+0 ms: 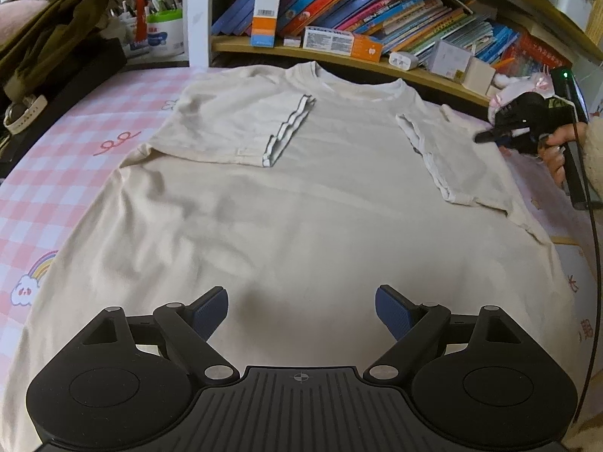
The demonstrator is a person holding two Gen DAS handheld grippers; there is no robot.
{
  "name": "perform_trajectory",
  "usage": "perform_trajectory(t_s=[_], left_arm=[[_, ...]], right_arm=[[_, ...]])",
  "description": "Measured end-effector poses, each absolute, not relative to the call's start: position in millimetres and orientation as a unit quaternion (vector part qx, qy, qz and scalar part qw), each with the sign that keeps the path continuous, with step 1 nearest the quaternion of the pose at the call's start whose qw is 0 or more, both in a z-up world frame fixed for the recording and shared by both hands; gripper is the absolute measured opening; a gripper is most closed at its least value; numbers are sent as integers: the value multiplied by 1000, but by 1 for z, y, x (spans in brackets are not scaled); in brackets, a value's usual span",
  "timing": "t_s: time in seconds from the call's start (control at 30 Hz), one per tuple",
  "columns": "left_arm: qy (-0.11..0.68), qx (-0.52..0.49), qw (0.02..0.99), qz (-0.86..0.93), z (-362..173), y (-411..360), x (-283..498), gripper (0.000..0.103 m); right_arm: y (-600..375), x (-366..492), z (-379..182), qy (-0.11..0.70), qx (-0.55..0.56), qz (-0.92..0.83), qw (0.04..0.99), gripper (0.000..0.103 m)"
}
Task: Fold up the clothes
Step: 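Open the right gripper and withdraw from the folded side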
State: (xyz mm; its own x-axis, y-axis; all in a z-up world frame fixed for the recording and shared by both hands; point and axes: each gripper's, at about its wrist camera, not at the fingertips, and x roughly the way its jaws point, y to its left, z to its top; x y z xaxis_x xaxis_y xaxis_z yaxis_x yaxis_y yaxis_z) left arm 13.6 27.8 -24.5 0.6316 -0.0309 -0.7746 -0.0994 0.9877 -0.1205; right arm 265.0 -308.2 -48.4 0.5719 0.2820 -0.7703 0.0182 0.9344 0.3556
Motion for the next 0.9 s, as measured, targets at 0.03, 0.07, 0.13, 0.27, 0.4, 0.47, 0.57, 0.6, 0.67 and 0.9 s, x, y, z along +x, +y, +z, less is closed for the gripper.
perform_trajectory(t_s=[0.03,0.07,0.13,0.27,0.4,0.47,0.57,0.6,0.67,0.9], left_arm=[[429,-77,900,22,-25,28,12,88],[428,-79,900,23,-25,29,13,88],[426,-82,901,25,-25,31,15,88],[423,-89,901,30,-25,34,18,88],[412,-87,906,37,-22,45,21,88],[409,-87,907,47,-22,57,23,88],[405,-87,908,62,-22,74,27,88],[404,-88,908,67,-22,80,29,88],[401,-88,909,76,-21,92,31,88],[391,-88,909,111,-20,133,40,88]], right_arm=[[-309,269,-50,460,170,79,868,3],[-311,267,-46,454,168,68,873,4],[-311,258,-37,434,158,37,886,4],[-312,252,-35,426,127,-13,896,4],[-318,250,-39,441,111,-28,890,10],[-325,240,-34,439,121,-24,890,19],[-330,218,-27,444,131,-4,886,27],[-327,204,-24,453,130,17,882,29],[-316,179,-23,472,123,50,871,29],[-286,136,-37,485,61,50,871,3]])
